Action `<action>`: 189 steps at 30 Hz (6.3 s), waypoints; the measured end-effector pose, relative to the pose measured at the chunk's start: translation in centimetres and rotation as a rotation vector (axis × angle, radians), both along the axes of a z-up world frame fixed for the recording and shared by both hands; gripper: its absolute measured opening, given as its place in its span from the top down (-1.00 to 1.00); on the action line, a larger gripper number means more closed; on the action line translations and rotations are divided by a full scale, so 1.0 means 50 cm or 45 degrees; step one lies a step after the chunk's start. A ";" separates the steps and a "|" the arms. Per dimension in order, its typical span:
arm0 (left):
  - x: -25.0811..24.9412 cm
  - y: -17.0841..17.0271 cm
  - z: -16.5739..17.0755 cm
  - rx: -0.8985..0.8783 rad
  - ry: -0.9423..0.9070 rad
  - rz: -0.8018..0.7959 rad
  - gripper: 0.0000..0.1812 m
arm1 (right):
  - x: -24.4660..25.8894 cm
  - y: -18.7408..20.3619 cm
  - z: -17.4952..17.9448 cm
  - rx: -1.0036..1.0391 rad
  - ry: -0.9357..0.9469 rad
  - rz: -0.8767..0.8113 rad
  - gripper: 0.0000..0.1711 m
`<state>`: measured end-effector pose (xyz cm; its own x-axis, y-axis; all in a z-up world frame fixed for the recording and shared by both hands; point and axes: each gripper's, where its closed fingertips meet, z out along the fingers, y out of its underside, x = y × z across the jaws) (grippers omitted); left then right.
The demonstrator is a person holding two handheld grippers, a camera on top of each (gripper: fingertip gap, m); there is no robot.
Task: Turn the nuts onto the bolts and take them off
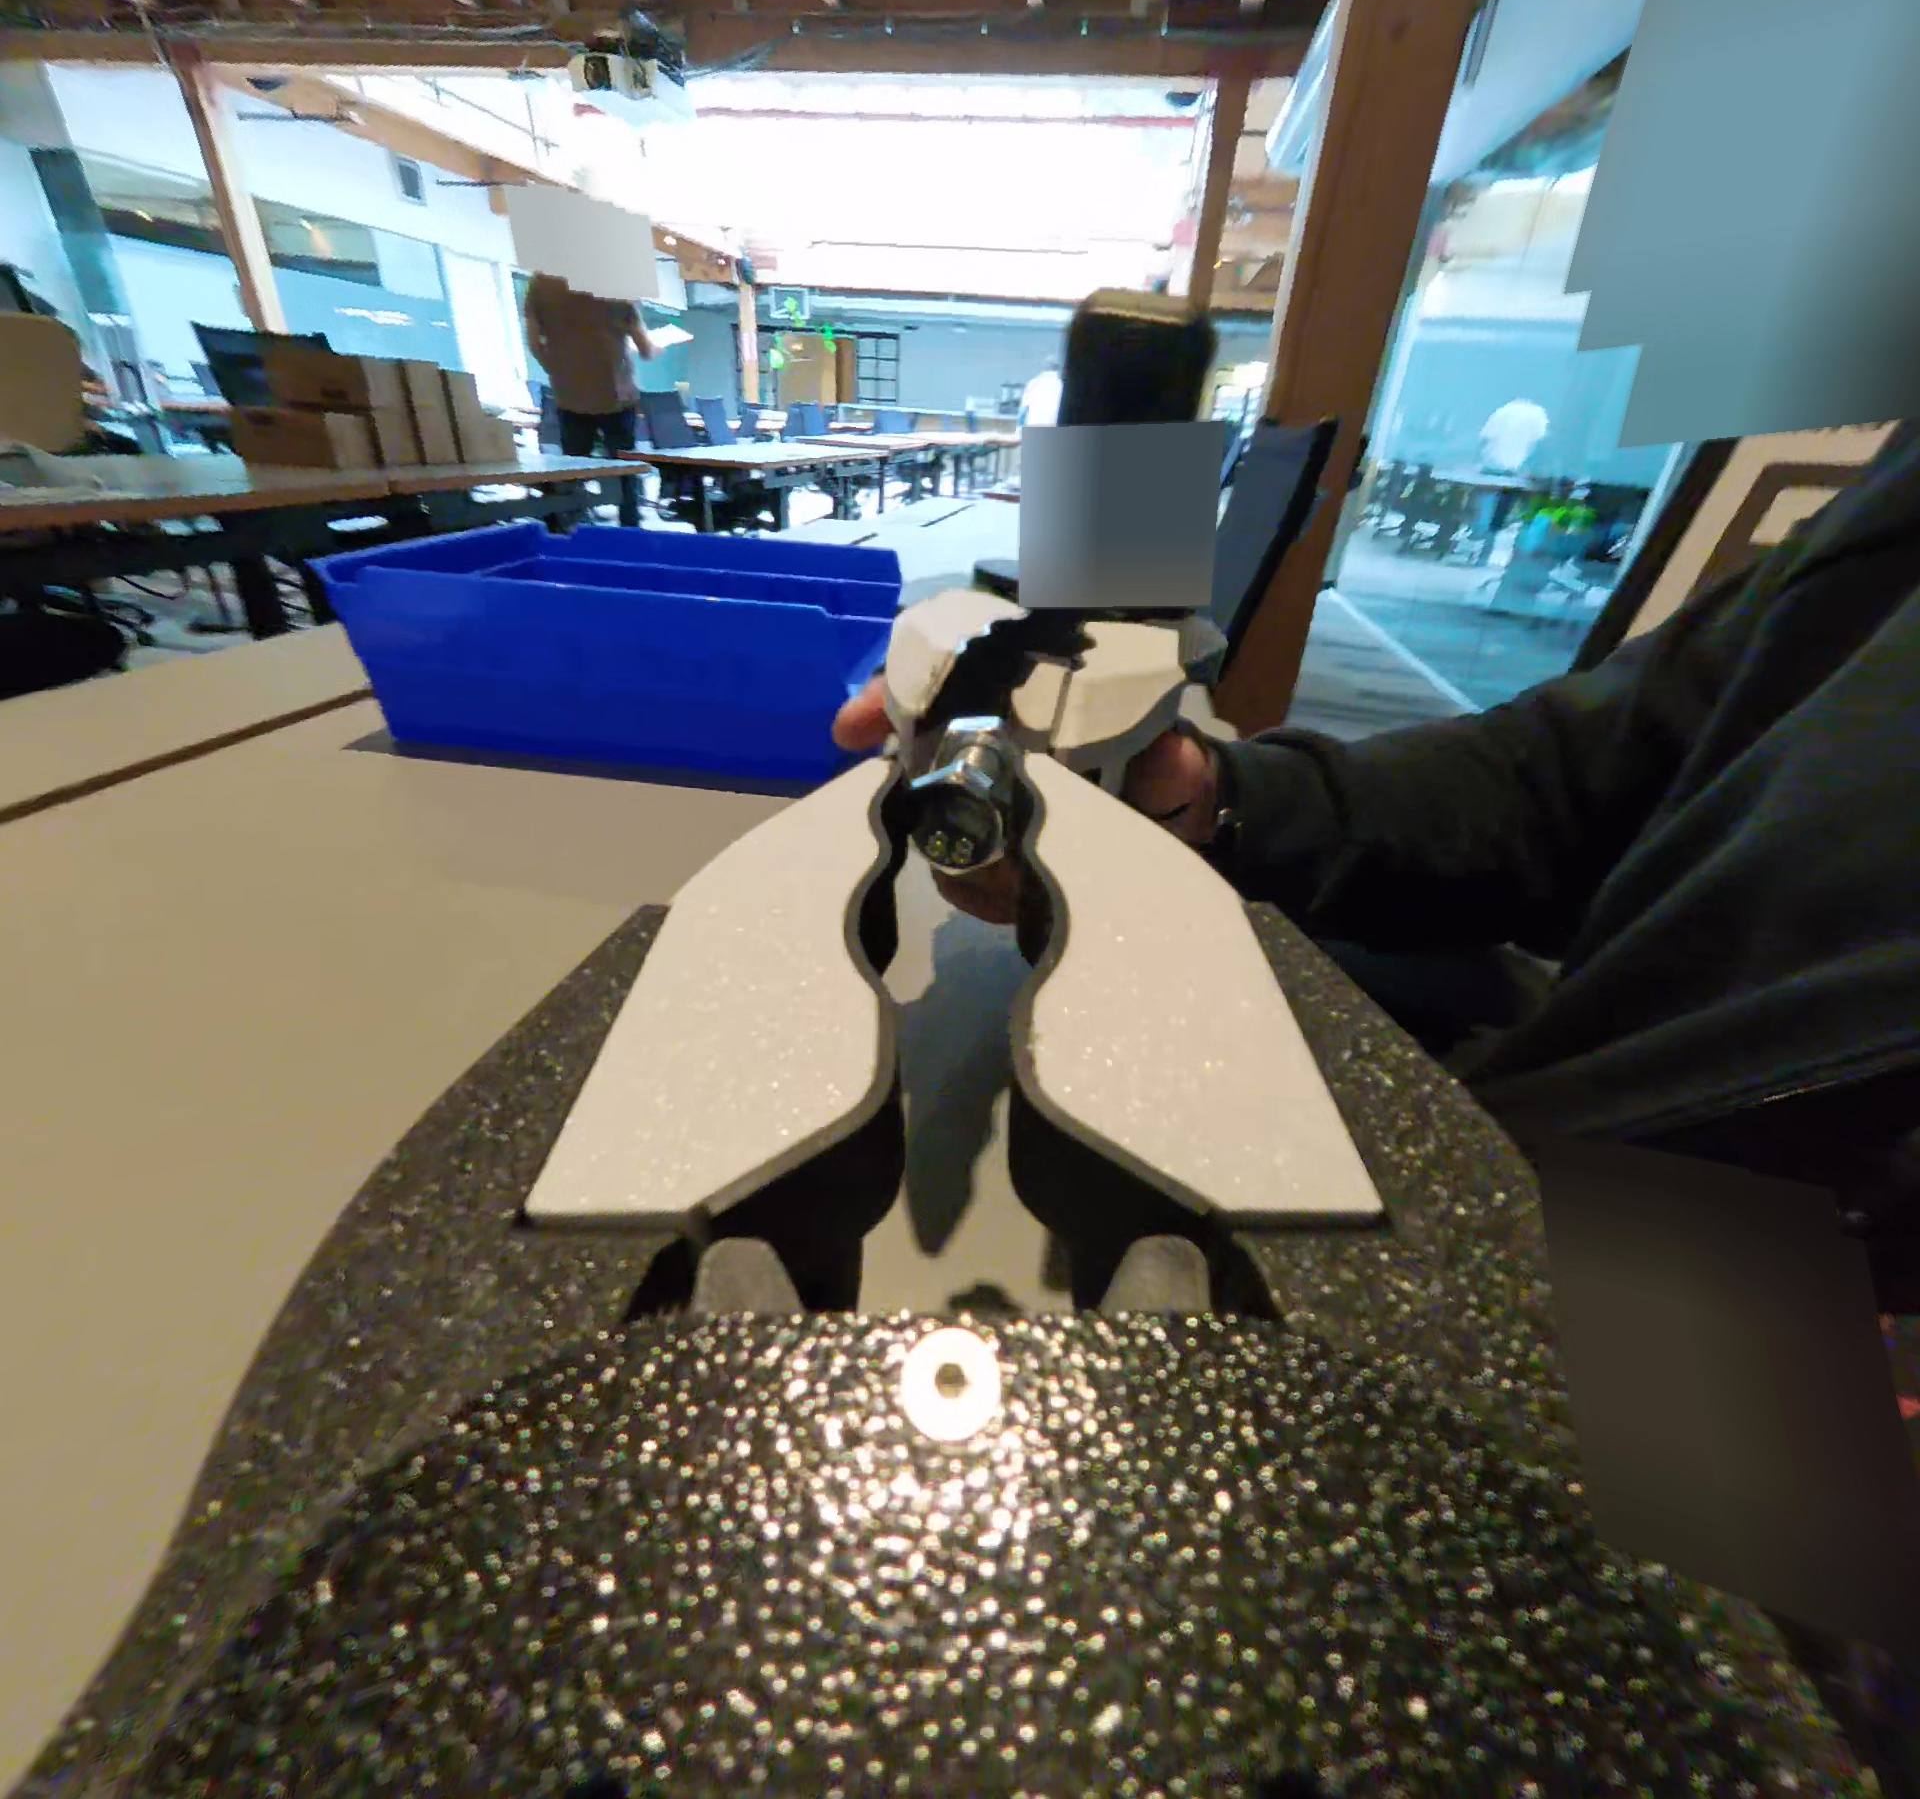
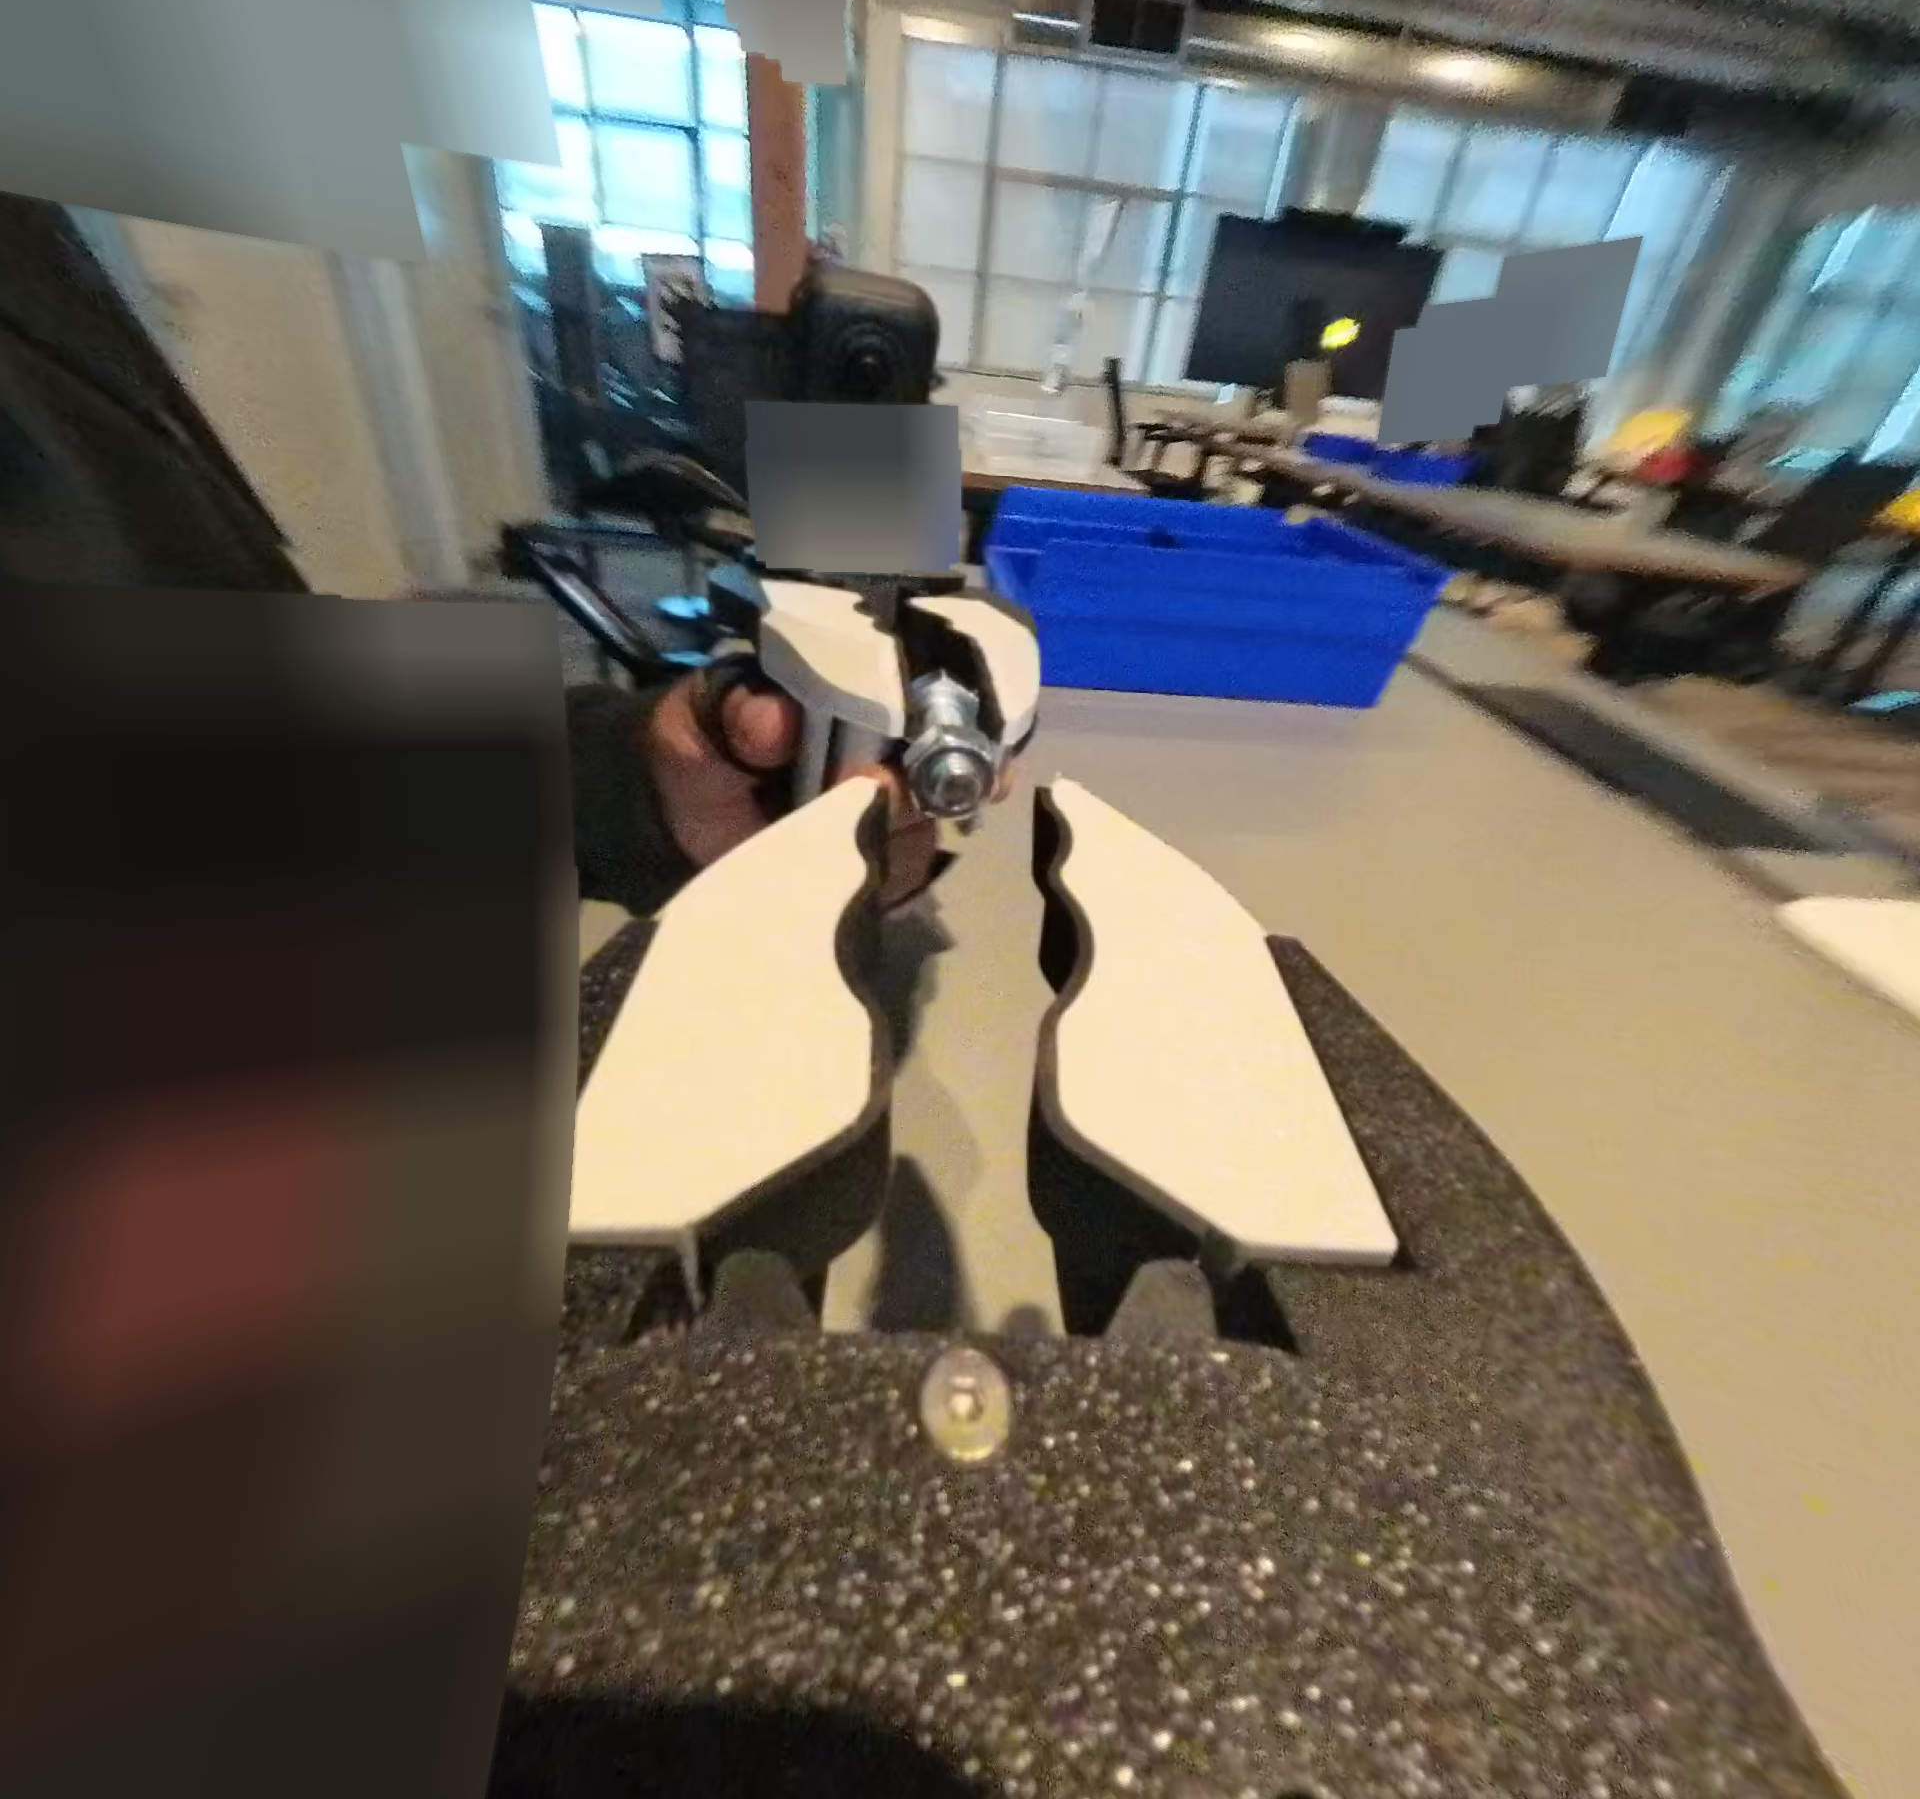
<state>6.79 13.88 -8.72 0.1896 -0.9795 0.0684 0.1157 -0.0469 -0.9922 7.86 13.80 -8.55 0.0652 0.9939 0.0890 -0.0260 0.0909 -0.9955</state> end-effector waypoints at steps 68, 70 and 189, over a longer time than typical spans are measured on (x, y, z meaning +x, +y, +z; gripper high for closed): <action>0.007 -0.018 -0.022 -0.200 -0.056 -0.148 0.81 | -0.026 -0.016 -0.040 0.095 -0.189 -0.173 0.79; 0.007 -0.010 -0.030 -0.099 0.031 -0.050 0.81 | -0.026 -0.015 -0.048 -0.257 -0.130 -0.022 0.79; 0.005 -0.014 -0.017 -0.213 -0.099 -0.111 0.81 | -0.008 -0.004 -0.014 -0.041 -0.038 -0.162 0.66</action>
